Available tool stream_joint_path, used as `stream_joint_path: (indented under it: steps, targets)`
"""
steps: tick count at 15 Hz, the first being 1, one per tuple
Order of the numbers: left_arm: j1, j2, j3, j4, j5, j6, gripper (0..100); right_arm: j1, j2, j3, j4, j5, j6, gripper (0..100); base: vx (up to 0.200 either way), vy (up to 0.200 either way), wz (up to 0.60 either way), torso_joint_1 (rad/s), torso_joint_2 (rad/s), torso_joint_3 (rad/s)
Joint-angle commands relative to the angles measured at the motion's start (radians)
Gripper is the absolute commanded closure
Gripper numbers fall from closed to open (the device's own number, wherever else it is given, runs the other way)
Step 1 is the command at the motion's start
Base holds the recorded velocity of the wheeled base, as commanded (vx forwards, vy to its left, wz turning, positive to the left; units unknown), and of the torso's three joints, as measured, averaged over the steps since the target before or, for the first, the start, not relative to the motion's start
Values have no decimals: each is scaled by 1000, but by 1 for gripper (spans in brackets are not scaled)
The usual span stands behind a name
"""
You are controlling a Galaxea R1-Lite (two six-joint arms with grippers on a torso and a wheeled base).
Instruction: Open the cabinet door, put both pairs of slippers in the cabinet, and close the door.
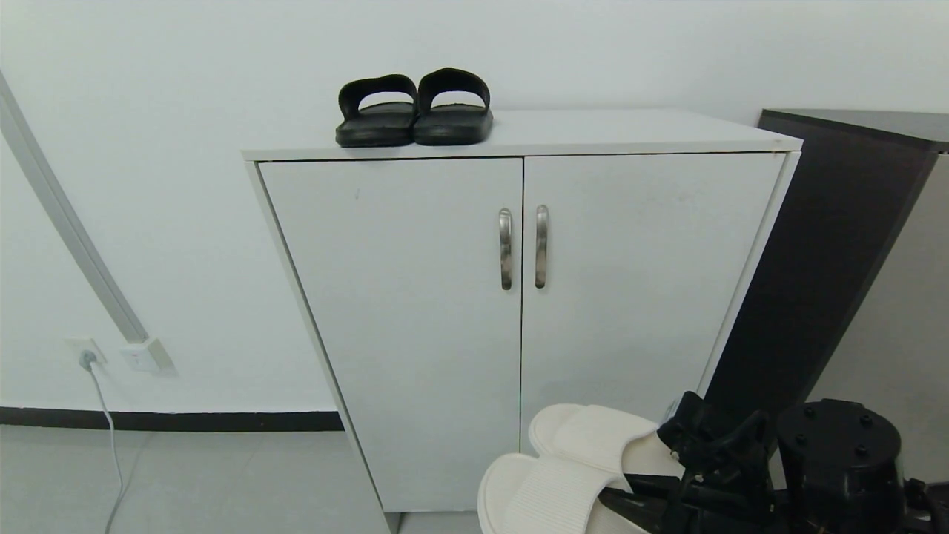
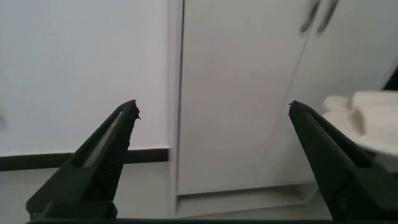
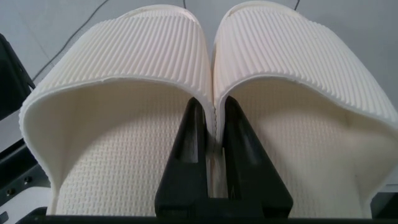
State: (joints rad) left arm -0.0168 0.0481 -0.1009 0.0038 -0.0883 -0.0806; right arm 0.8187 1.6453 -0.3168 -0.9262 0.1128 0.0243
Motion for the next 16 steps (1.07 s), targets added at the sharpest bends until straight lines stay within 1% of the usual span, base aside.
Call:
stream_joint_path:
  steps: [1, 2, 3, 4, 5, 6, 7, 8, 9, 12, 13, 14, 15, 16]
  targets:
    - [-49, 164, -105, 2, -77, -71, 0, 0, 5, 2, 0, 2, 0, 100, 0, 0, 0, 0, 0, 0]
    - [-74, 259, -138, -28, -134, -64, 0, 0, 5, 5, 0, 2, 0, 100, 0, 0, 0, 0, 0, 0]
    - [-98, 334, -166, -65, -186, -48, 0, 2, 4, 5, 0, 2, 0, 100, 0, 0, 0, 0, 0, 0]
    - [-117, 411, -184, -105, -234, -25, 0, 3, 4, 5, 0, 2, 0, 100, 0, 0, 0, 0, 0, 0]
    - [-132, 477, -194, -139, -272, 13, 0, 8, 4, 8, -2, 4, -1, 100, 0, 0, 0, 0, 0, 0]
    - [-140, 550, -203, -173, -295, 59, 0, 11, 4, 10, -8, 4, -4, 100, 0, 0, 0, 0, 0, 0]
    - [-143, 635, -218, -214, -300, 98, 0, 13, 5, 13, -19, 2, -4, 100, 0, 0, 0, 0, 0, 0]
    - [-146, 693, -232, -246, -304, 114, 0, 11, 5, 12, -22, 2, -3, 100, 0, 0, 0, 0, 0, 0]
    - [-176, 777, -257, -306, -312, 119, 0, 11, 5, 16, -22, 2, -4, 100, 0, 0, 0, 0, 0, 0]
    - [-276, 949, -296, -452, -315, 116, 0, 13, 10, 22, -22, 1, -4, 100, 0, 0, 0, 0, 0, 0]
    - [-325, 1010, -323, -482, -315, 114, 0, 13, 11, 22, -22, -2, -4, 100, 0, 0, 0, 0, 0, 0]
    - [-362, 1067, -353, -498, -314, 114, 0, 13, 11, 22, -22, -2, -4, 100, 0, 0, 0, 0, 0, 0]
    - [-397, 1116, -392, -507, -314, 114, 0, 17, 11, 22, -22, -2, -4, 100, 0, 0, 0, 0, 0, 0]
    - [-420, 1150, -419, -509, -314, 114, 0, 17, 11, 22, -22, -4, -4, 100, 0, 0, 0, 0, 0, 0]
